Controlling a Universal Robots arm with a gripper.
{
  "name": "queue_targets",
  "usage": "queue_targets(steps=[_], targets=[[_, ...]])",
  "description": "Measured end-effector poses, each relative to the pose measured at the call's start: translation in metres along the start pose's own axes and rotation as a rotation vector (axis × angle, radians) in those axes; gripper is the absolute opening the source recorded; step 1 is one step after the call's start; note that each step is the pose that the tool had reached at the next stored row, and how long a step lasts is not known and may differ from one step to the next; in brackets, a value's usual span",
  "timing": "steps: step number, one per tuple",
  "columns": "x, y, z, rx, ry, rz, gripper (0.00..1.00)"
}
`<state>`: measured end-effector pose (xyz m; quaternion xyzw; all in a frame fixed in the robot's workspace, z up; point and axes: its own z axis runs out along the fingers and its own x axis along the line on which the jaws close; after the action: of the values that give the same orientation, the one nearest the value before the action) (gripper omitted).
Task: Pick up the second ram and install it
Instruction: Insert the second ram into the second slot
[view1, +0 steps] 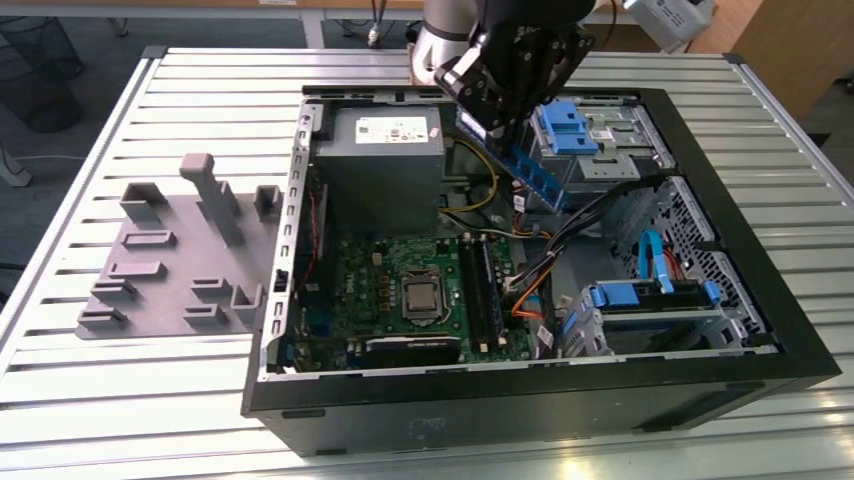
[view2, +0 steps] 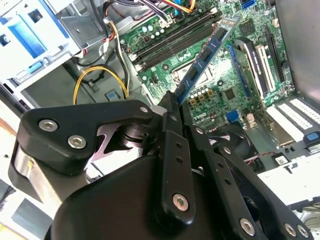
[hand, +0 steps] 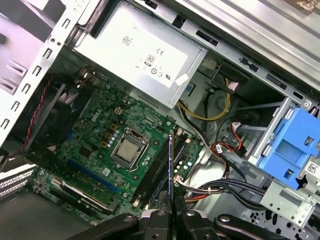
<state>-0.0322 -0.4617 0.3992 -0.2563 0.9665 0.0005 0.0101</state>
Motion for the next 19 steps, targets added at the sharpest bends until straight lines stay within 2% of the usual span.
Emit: queue_targets(steps=[10,19], targets=[[0.0,0.0,0.0002,0.0014,0.0003,0.072,0.14],[0.0,0.0,0.0002,0.0015,0.0003,0.076,0.14]])
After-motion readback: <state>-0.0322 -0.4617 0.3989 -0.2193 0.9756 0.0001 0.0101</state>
